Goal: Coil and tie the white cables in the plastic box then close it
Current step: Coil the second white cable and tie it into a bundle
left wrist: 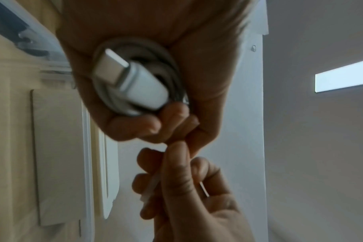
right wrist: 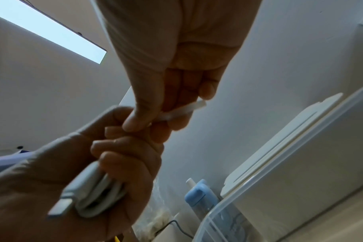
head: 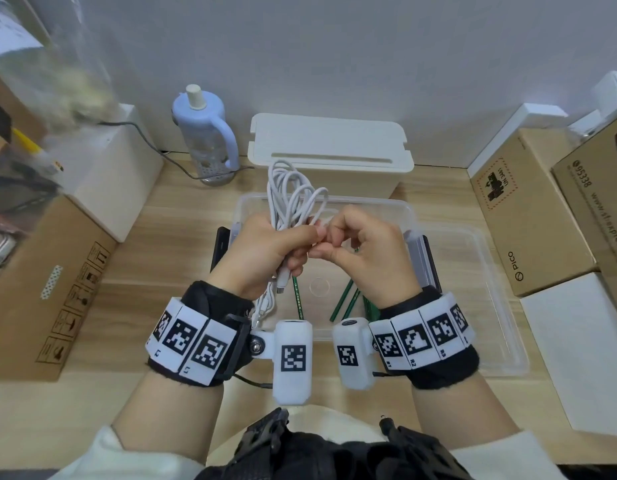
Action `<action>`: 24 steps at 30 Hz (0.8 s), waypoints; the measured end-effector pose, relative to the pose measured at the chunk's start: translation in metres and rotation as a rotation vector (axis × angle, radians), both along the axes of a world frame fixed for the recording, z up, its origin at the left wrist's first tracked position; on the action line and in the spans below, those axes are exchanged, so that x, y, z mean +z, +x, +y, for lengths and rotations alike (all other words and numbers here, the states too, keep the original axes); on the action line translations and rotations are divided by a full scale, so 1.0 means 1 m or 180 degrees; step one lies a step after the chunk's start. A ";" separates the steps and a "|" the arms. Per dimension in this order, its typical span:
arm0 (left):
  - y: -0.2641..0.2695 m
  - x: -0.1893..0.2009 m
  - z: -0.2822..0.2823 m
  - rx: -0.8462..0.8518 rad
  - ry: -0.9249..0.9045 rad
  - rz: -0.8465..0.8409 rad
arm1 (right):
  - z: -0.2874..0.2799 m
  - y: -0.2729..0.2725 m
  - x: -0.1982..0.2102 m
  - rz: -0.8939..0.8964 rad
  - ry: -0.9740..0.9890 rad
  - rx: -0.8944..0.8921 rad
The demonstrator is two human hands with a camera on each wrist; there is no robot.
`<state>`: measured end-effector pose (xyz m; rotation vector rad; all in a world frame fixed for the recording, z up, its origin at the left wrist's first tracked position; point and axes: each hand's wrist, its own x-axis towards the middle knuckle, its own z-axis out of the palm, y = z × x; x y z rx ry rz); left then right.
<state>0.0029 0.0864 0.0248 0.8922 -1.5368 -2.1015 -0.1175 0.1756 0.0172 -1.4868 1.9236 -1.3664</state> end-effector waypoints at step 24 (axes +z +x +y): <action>-0.005 0.003 0.004 0.0278 -0.1133 -0.0120 | -0.004 -0.001 -0.013 0.1153 0.1902 -0.0340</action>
